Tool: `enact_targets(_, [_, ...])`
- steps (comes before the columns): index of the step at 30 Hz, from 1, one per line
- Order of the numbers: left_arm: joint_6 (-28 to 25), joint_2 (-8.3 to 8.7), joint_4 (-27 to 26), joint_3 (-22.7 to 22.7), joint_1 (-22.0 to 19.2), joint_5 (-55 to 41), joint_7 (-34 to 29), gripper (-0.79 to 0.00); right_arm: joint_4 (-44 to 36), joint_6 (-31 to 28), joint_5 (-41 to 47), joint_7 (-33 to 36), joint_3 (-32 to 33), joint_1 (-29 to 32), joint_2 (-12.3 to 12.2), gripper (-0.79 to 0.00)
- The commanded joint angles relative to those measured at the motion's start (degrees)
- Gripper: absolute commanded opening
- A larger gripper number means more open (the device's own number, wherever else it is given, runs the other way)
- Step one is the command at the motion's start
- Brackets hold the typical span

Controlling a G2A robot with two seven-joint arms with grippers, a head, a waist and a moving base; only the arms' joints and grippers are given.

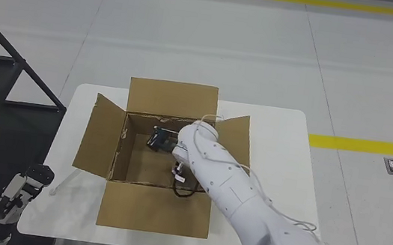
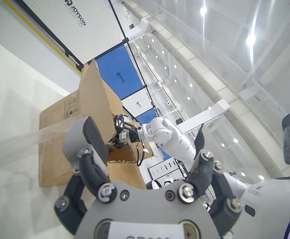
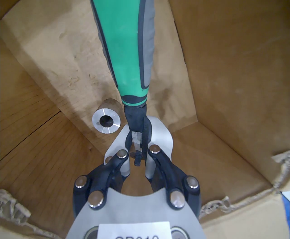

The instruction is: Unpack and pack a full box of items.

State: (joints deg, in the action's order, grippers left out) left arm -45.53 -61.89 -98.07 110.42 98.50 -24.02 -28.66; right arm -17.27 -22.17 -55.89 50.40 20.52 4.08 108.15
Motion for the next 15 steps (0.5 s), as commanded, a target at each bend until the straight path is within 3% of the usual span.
enact_targets(1, [0.00, 0.00, 0.00, 0.00, 0.00, 0.00, 0.00, 0.000, 2.16, -0.05, 0.09, -2.29, 0.08, 0.31, 0.56, -0.785])
enact_targets(6, [0.00, 0.00, 0.00, 0.00, 0.00, 0.00, 0.00, 0.000, 4.54, -0.48, 0.49, -3.81, 0.34, 0.45, 1.24, -0.785])
enact_targets(10, [0.00, 0.00, 0.00, 0.00, 0.00, 0.00, 0.00, 0.000, 4.54, -0.48, 0.49, -3.81, 0.34, 0.45, 1.24, -0.499])
enact_targets(15, [0.00, 0.00, 0.00, 0.00, 0.00, 0.00, 0.00, 0.000, 4.54, -0.48, 0.49, -3.81, 0.34, 0.45, 1.24, -0.406])
